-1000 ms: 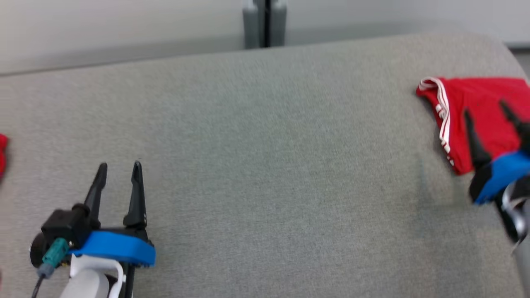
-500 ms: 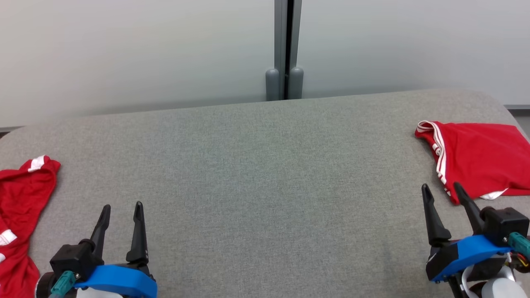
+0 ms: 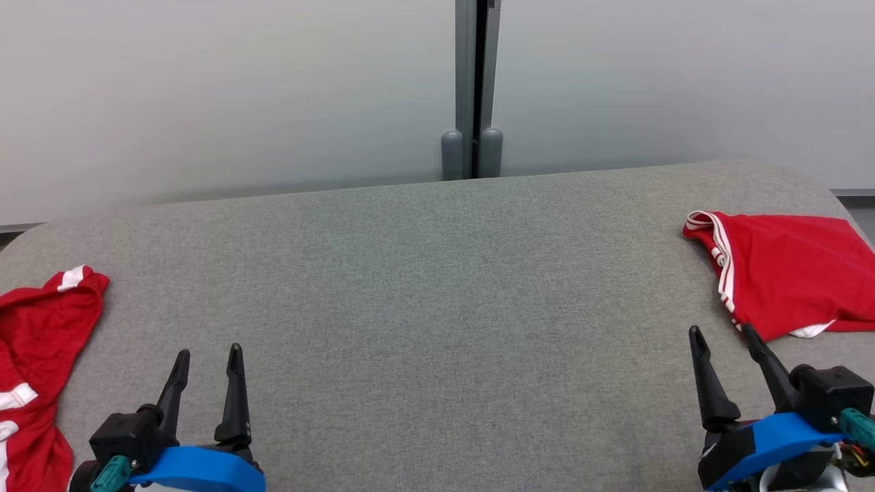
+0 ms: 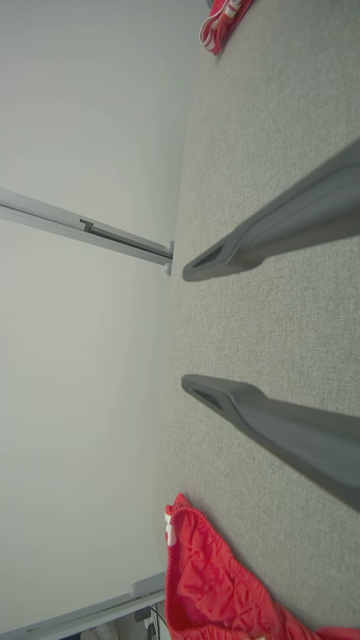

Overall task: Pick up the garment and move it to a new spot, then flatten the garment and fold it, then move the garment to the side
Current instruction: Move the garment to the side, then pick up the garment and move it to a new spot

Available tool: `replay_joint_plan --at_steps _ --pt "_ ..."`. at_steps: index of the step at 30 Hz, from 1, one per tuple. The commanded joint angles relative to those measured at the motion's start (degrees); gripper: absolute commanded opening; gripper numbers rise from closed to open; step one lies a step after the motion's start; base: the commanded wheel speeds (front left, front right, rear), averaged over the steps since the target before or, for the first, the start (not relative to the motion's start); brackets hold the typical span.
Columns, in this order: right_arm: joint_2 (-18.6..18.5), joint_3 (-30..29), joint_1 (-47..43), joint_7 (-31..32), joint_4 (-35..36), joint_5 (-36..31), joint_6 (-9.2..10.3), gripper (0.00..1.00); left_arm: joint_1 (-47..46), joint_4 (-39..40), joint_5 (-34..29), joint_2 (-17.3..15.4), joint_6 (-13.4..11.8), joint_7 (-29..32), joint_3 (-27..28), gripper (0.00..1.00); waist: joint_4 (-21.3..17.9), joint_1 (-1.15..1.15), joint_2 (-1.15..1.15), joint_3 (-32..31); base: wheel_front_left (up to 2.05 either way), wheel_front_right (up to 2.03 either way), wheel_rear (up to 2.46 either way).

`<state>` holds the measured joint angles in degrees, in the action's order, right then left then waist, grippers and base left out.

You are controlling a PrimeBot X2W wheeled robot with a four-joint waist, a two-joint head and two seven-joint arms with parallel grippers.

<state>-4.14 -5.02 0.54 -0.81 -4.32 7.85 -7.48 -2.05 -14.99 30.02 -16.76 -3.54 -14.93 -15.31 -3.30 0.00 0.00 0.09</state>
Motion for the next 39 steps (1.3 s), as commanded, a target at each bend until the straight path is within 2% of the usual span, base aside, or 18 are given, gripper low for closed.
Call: replay_joint_plan --at_steps 1,12,17,22,39 --pt "0.2 0.1 -1.1 0.1 0.3 0.1 -0.02 1.00 0.4 -0.1 0.0 0.1 -0.2 -0.3 0.3 1.00 0.1 0.00 0.00 0.0 0.00 0.00 0.00" --pt "0.5 0.5 -1.7 1.0 -0.1 -0.1 -0.02 1.00 0.6 0.0 -0.3 -0.3 -0.5 -0.3 0.7 1.00 0.4 0.00 0.00 0.1 0.00 0.00 0.00" --pt "0.6 0.6 -1.5 1.1 -0.1 -0.1 -0.03 1.00 0.2 0.0 -0.8 -0.4 -0.7 -0.2 0.3 1.00 2.0 0.00 0.00 0.1 0.00 0.00 0.00" --pt "0.5 0.8 -1.4 1.2 0.0 0.0 -0.03 1.00 -0.4 0.1 -0.9 -0.2 -0.8 -0.2 -0.1 1.00 5.6 0.00 0.00 0.0 0.00 0.00 0.00" --pt "1.1 1.6 -2.6 1.1 -0.9 0.5 -0.03 1.00 2.3 1.7 -0.5 -0.7 -1.9 -0.1 0.4 1.00 22.1 0.00 0.00 -0.3 0.00 0.00 0.00"
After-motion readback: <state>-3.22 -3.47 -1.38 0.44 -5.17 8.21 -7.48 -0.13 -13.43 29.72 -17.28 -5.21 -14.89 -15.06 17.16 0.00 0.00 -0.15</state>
